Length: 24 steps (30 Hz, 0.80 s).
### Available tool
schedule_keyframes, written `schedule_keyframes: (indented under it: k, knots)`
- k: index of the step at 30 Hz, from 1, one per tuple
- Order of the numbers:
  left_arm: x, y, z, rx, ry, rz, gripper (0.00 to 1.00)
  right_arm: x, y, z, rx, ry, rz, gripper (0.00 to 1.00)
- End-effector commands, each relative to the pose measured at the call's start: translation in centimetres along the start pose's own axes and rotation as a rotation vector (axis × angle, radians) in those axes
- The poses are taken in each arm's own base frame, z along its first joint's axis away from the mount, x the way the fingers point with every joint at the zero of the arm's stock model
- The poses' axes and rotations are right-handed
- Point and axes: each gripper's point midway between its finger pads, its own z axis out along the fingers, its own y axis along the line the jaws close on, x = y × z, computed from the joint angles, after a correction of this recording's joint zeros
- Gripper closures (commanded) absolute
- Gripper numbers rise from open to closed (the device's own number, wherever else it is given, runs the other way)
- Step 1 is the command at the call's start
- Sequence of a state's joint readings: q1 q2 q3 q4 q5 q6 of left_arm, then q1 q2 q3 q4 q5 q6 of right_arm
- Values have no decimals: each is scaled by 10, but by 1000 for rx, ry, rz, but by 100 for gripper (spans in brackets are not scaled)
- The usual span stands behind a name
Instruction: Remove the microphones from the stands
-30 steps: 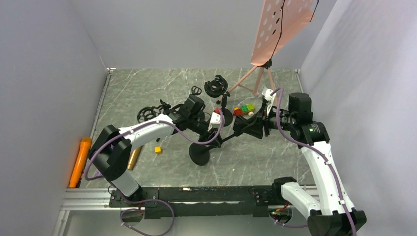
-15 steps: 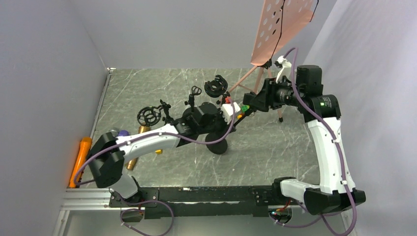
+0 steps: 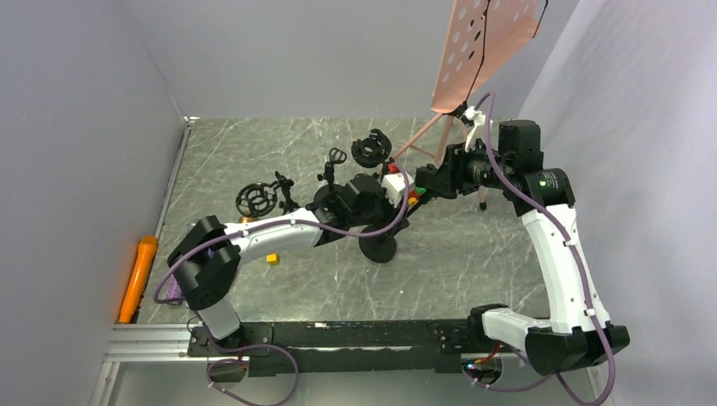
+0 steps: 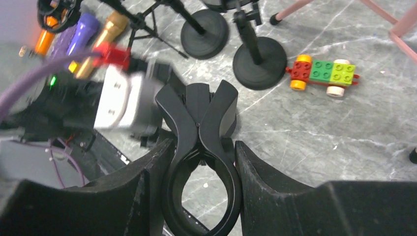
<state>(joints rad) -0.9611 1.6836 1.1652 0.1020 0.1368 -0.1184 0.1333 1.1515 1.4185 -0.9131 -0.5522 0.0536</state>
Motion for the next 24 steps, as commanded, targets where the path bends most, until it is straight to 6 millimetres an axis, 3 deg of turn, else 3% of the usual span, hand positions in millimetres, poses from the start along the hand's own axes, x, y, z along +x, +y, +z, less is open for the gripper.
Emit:
schedule_keyframes:
  k: [1, 7, 8, 9, 10, 18, 24]
  knots:
    - [-27, 16, -13, 30, -52, -22, 41, -35, 37, -22, -63, -113, -158, 100]
    - [-36, 16, -56, 72, -32, 113, 25, -45, 51, -24, -62, -124, -325, 100]
    - [-34, 17, -65, 75, -13, 116, 18, -43, 54, -21, -74, -118, -335, 100]
    - [-34, 17, -75, 78, -4, 118, 3, -40, 57, -19, -88, -108, -340, 100]
    - [-34, 17, -85, 82, -6, 124, 1, -37, 59, -16, -106, -94, -347, 100]
    - [-15, 7, -155, 147, 52, 144, 1, -43, 71, 4, -128, -55, -425, 100]
    - [-11, 23, -187, 79, 34, 155, 1, -52, 79, 16, -129, -66, -477, 100]
